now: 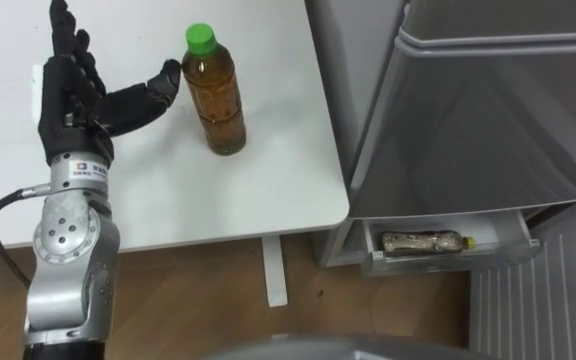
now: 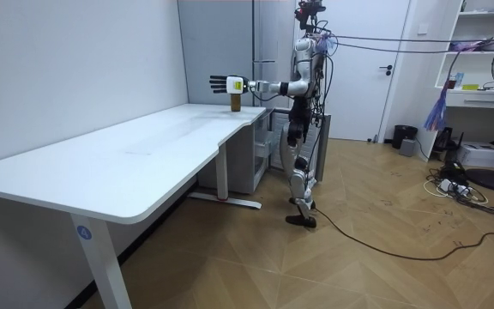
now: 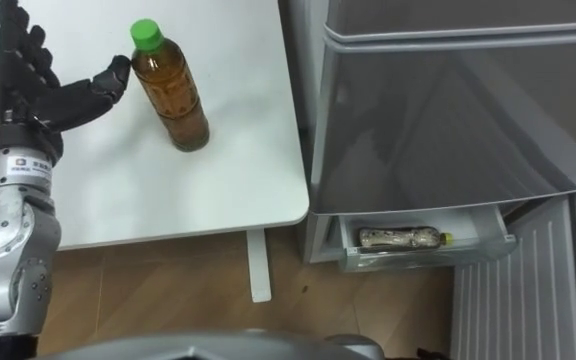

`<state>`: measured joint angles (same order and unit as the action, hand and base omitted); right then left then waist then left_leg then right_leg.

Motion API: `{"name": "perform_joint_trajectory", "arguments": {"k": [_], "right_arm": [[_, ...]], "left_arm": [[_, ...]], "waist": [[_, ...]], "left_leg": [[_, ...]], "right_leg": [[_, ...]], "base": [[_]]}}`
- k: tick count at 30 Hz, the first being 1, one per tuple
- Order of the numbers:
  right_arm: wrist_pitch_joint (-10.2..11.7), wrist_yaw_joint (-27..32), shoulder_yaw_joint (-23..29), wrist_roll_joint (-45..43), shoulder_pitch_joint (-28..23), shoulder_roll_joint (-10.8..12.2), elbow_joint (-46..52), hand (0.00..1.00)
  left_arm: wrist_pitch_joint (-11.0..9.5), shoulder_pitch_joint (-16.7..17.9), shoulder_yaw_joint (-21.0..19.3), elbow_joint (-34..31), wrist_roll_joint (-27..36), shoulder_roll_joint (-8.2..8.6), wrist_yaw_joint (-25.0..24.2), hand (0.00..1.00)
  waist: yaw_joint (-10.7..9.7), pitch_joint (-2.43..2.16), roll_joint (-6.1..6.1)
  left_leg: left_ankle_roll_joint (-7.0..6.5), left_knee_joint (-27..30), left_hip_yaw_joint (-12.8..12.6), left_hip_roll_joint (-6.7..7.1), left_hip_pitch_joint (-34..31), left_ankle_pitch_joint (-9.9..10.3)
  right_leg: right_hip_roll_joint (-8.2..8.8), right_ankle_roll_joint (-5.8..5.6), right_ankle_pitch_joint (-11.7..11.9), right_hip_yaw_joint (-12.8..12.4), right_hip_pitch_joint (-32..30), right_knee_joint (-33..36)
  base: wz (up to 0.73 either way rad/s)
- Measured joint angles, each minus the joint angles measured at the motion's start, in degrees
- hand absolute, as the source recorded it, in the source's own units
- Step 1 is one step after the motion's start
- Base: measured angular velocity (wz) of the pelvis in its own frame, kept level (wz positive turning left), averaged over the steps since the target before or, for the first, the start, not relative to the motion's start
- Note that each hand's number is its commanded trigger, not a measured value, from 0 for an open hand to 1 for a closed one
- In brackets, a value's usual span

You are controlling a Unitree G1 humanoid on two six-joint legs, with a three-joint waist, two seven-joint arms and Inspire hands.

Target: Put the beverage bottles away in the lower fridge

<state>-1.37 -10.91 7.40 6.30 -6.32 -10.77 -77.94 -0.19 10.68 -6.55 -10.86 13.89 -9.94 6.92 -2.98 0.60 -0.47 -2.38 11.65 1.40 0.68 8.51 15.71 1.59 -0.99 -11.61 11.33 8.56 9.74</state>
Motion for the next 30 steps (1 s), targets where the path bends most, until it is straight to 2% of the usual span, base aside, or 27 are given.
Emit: {"name": "perform_joint_trajectory", "arguments": {"k": [8, 13, 21, 27, 30], "right_arm": [[0.0, 0.4, -1.6, 0.2, 0.0, -0.1, 0.6, 0.0], [0.0, 0.4, -1.5, 0.2, -0.9, -0.1, 2.4, 0.0], [0.0, 0.2, -0.4, 0.0, -1.6, 0.0, 2.6, 0.0], [-0.2, 0.3, -0.3, -2.5, -2.2, 0.0, 2.4, 0.0], [-1.4, 0.3, 0.8, -2.8, -2.7, 0.0, 2.6, 0.0]], "left_arm": [[0.2, 0.0, 0.0, 0.0, 0.2, 0.3, -1.3, 0.0], [0.7, 0.0, -0.1, 0.0, 1.6, 0.32, -1.3, 0.0], [1.2, 0.0, -2.9, 0.0, 3.8, 0.32, -0.9, 0.0], [1.2, 0.0, -5.9, 0.1, 13.6, 0.41, 0.1, 0.0], [1.2, 0.0, -8.1, 1.7, 17.6, 0.39, 1.2, 0.0]], "waist": [[0.2, -0.38, 0.18], [0.2, -0.42, 0.32], [0.1, -0.45, 0.39], [0.2, -0.33, -0.08], [0.5, -0.18, -0.02]], "left_leg": [[0.0, 0.0, -0.5, -0.23, -0.2, 0.0], [0.03, 0.0, -0.6, -0.27, -0.2, 0.0], [0.04, 0.1, -0.8, -0.33, 0.0, 0.0], [0.04, 0.1, -1.1, -0.33, 0.3, 0.0], [0.04, -0.1, -1.3, -0.34, 1.0, 0.0]], "right_leg": [[0.04, 0.0, 0.0, -0.1, -0.2, 0.0], [0.0, 0.01, 0.0, -0.2, -0.2, 0.0], [-0.02, 0.03, 0.0, -0.5, -0.3, 0.2], [-0.02, 0.03, 0.0, -0.5, -0.1, 0.3], [-0.09, 0.02, 0.0, -0.9, 0.5, 0.2]], "base": [[0.0], [0.0], [-0.01], [0.0], [-0.02]]}}
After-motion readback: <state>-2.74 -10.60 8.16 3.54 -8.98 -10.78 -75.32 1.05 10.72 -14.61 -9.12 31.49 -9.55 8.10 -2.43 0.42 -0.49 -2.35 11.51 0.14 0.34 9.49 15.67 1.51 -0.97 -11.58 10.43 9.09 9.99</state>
